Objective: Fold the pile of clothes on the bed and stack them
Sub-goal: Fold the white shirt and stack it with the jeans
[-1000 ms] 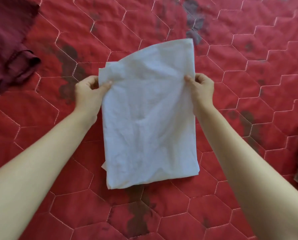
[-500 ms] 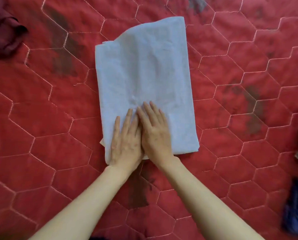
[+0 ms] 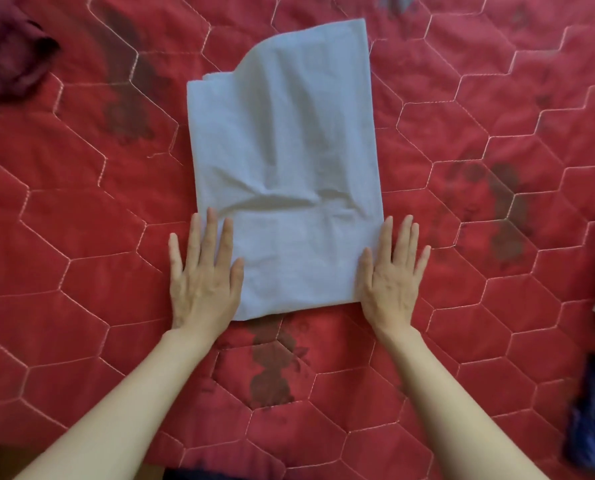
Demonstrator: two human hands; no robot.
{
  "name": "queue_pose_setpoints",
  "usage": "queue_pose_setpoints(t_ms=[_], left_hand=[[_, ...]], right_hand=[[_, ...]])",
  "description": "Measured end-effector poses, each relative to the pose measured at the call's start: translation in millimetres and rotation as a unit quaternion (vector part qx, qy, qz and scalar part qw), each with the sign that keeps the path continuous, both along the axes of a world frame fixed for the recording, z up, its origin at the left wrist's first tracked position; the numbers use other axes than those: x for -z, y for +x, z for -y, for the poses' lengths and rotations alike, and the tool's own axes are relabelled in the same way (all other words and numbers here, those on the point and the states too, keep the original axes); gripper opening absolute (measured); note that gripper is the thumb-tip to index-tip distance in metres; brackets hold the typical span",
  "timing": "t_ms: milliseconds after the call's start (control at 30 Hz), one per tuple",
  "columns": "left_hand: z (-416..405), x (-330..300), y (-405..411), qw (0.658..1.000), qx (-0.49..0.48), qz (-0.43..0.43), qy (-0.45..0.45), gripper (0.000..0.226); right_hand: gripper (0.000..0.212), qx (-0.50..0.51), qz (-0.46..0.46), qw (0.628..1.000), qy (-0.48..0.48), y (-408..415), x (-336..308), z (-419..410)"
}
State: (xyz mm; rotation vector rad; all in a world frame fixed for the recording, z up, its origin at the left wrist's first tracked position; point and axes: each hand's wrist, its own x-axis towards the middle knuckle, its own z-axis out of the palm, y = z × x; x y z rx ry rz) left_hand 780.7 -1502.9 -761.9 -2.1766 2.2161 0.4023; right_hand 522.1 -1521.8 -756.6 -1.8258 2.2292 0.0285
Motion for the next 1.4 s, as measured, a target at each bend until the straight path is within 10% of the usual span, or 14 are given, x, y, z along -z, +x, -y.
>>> queue_pose_setpoints(t_ms=[367,633,833,967,1167,1400], left_hand=[[139,21,-20,0.998,0.05,0.016,-0.021,0.059],[123,13,2,0.998,-0.064,-0.005,0.011,0.062],[176,6,-20,0.988,0.093,-0.039,-0.117,0.062],[221,16,-24,0.993,0.112,0.018,-0.028,0.062],[250,23,44,0.998,0.05,0.033,0.007,0.061],[191,-16,33,0.994,0.022,-0.018,-0.109,0.057]], right_hand=[[0.054,-0.32,-0.006,0.947,-0.023,77,21,148],[0.056,-0.055,-0.017,0.998,0.008,-6,14,148],[0.052,-0.189,0.057,0.966,-0.165,62,-4,194],[0.051,-0.302,0.011,0.95,-0.078,98,9,239],[0.057,0.004,0.015,1.0,0.0,22,25,251],[0.052,-0.071,0.072,0.986,-0.132,24,-9,189]])
